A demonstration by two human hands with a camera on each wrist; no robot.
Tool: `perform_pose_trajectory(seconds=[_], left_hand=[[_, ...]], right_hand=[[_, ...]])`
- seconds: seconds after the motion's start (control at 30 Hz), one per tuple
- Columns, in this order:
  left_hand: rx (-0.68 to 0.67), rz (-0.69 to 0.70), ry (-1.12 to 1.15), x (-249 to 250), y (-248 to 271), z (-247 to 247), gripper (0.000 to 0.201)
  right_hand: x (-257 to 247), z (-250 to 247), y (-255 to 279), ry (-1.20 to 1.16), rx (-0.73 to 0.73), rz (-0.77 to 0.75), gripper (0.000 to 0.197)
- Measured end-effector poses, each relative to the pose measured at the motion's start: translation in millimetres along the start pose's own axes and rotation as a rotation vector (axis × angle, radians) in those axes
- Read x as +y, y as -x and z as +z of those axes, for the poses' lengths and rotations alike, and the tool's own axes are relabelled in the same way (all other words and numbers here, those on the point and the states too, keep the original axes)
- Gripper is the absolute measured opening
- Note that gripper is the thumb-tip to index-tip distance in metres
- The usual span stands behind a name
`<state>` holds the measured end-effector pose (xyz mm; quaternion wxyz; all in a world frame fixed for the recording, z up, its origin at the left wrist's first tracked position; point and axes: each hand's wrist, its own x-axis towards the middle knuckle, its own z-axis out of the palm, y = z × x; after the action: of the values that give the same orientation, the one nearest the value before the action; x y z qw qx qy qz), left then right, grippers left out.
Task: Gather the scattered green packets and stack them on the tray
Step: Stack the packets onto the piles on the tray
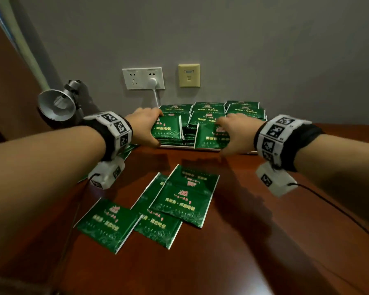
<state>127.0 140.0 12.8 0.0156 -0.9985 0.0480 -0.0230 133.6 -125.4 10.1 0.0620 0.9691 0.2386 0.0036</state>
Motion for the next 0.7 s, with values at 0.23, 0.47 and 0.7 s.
perform_pose_trajectory(seconds=[0.23, 0.47, 0.7], left_hand=[[-0.018, -0.005, -0.083, -8.9, -81.7, -6.3, 0.092], [-0.107, -0.013, -0.105, -10.7, -125.7, 5.7, 0.1], [-0.034, -0.047, -0.143, -9.6, -106.4, 10.8, 0.118]], right_hand=[[24.5, -19.5, -87.5, -0.015, 0.018, 0.093, 0.09], [31.0, -9.0, -145.3, 0.043, -0.069, 0.128, 0.102], [25.8, 0.6, -128.0, 0.049, -0.016, 0.114, 0.102]])
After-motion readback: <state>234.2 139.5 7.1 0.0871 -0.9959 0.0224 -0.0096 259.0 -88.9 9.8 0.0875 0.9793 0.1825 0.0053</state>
